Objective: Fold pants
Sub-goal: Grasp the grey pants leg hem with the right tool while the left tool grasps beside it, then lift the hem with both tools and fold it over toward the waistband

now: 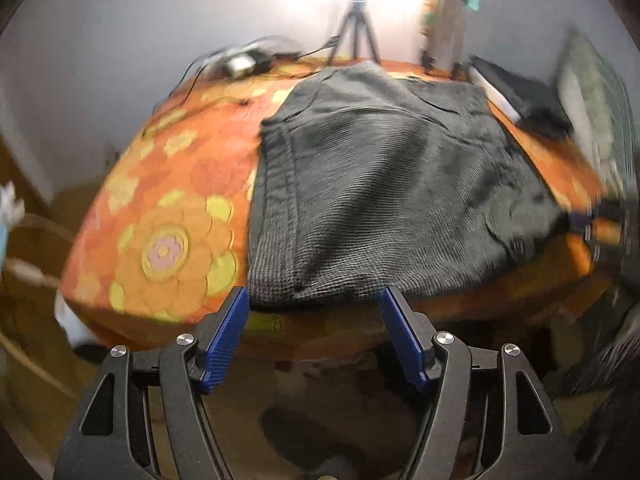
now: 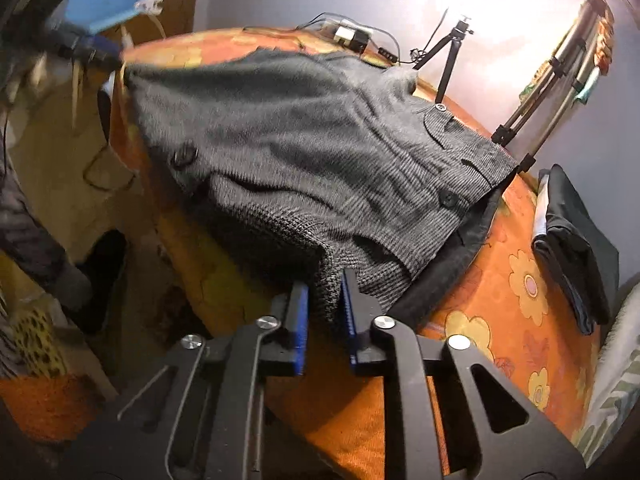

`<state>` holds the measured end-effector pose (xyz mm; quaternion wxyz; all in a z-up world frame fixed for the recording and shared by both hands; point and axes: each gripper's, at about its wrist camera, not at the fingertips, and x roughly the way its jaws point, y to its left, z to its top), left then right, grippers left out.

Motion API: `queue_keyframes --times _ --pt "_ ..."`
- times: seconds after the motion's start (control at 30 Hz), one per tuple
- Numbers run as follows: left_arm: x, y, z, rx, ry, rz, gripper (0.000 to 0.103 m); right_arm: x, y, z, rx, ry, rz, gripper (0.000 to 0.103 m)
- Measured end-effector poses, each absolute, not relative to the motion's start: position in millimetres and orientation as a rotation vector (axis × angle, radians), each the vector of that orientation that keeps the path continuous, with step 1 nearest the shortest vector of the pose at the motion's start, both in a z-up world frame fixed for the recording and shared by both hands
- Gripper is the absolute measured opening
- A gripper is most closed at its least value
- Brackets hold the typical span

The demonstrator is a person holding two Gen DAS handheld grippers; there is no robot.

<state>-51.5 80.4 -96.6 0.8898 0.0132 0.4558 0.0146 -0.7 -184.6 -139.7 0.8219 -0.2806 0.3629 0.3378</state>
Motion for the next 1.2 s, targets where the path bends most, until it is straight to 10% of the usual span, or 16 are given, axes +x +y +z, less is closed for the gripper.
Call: queue_keyframes --times 0.6,0.83,1.2 --pt "-14.7 54.7 -131.0 0.365 0.999 -0.031 0.068 39.2 -197.0 -89.8 -0.373 0.737 0.647 0.010" --pt "-1.7 55.5 -135.2 0.349 0.949 -0.039 0.015 36.5 -206.0 -79.9 -0.335 0.720 0.647 0.010" --pt "-3.5 66.7 -54.4 0.282 0.694 0.025 0.010 15.0 -207.0 -63.1 -0.336 0.650 0.640 0.010"
